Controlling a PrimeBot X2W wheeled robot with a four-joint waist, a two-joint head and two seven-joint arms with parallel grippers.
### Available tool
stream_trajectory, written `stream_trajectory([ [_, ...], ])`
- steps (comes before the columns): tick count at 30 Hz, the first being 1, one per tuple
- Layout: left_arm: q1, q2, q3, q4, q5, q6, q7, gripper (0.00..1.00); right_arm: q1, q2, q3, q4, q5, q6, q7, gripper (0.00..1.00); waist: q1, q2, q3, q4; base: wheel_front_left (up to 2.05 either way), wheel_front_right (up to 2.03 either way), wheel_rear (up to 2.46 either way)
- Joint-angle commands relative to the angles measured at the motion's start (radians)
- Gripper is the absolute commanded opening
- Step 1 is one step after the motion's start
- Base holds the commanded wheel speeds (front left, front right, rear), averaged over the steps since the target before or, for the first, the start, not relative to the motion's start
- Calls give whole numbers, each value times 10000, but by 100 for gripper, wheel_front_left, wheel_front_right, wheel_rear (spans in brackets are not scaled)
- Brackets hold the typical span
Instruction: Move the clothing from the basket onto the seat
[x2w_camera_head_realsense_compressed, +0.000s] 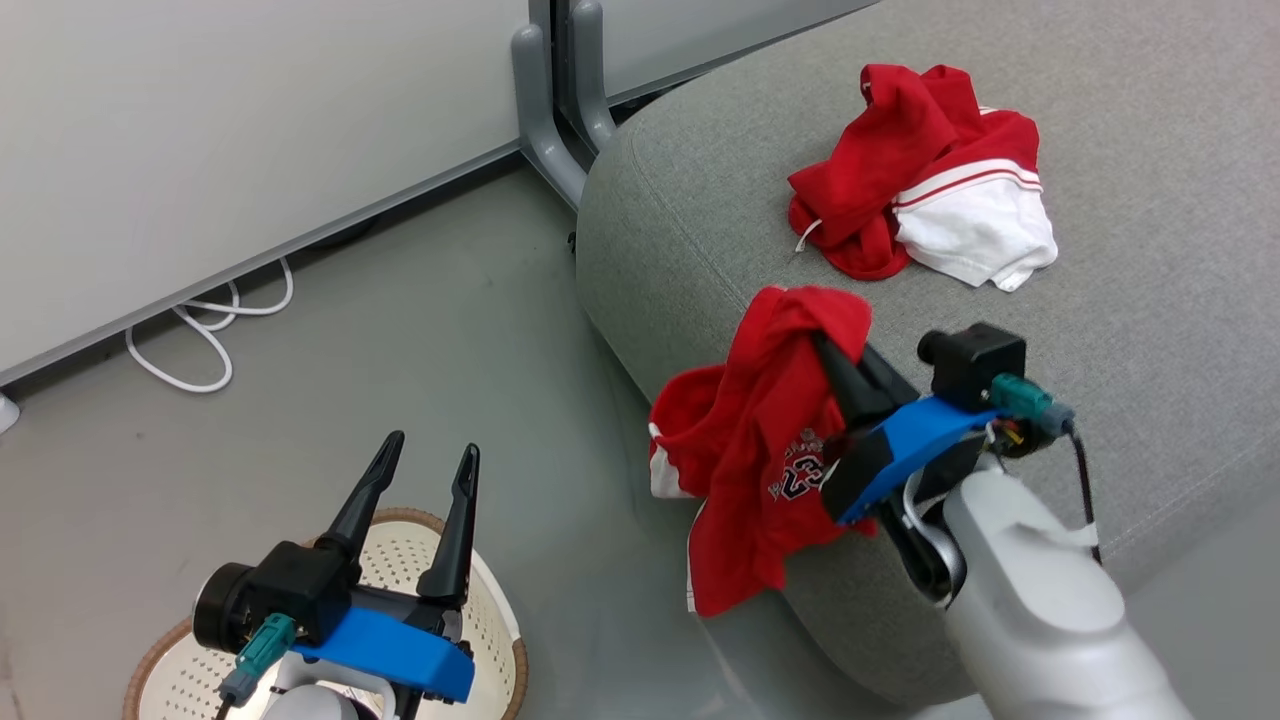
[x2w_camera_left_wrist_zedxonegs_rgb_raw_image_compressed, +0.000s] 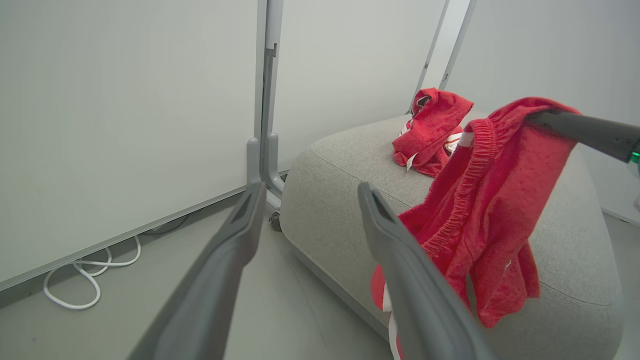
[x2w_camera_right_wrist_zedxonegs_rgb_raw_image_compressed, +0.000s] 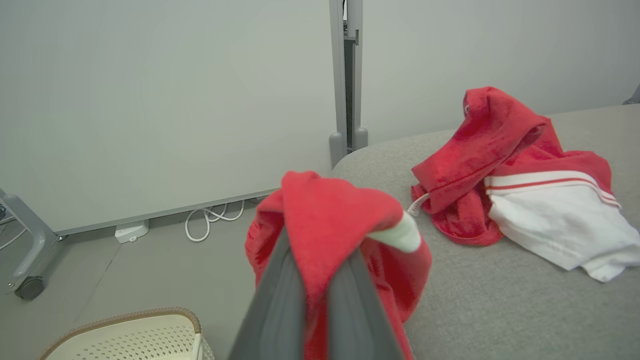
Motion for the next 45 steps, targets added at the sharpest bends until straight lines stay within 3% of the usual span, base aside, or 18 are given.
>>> stream_trajectory([
  [1,-158,82,-39,-84,66,-27,-44,100,-456,-3,-313,-67,-232,1,7,0,0,0,206,-16,0,0,0],
  [7,-433,278,-58,-366,195,-27,-44,100,-1653,-348,-1626,-438,-801,1,300,0,0,0,979,15,0,0,0],
  [15,-1326,966,-263,-846,351,-27,-44,100,-3878,-1229,-4750,-1285,-1177,1,1345,0,0,0,2804,305,0,0,0],
  [24,-3014,1673,-949,-1414,473,-27,89,100,-5639,-2612,-7659,-2037,-1878,1,2096,0,0,0,5142,1248,0,0,0],
  [28,-3449,1864,-1067,-1739,559,-27,239,100,-5296,-2731,-8077,-1784,-2109,1,1841,0,0,0,5832,1600,0,0,0],
  [33,-3662,2071,-1003,-2086,636,52,375,100,-4900,-2384,-8271,-916,-2233,1,1223,0,0,0,6358,1767,0,0,0],
  [41,-3695,2014,-1121,-2101,609,130,406,100,-4747,-2141,-8088,569,-2442,1,432,0,0,0,6378,1814,0,0,0],
  [42,-3686,1998,-1143,-2061,590,133,391,100,-4737,-2151,-8036,705,-2471,1,373,9,0,0,6334,1818,0,0,0],
  [44,-3665,1976,-1157,-1999,535,135,351,100,-4770,-2171,-7954,912,-2514,1,262,41,0,0,6240,1816,0,0,0],
  [45,-3652,1981,-1162,-1963,517,137,331,100,-4794,-2204,-7928,996,-2545,1,236,71,0,0,6189,1818,0,0,0],
])
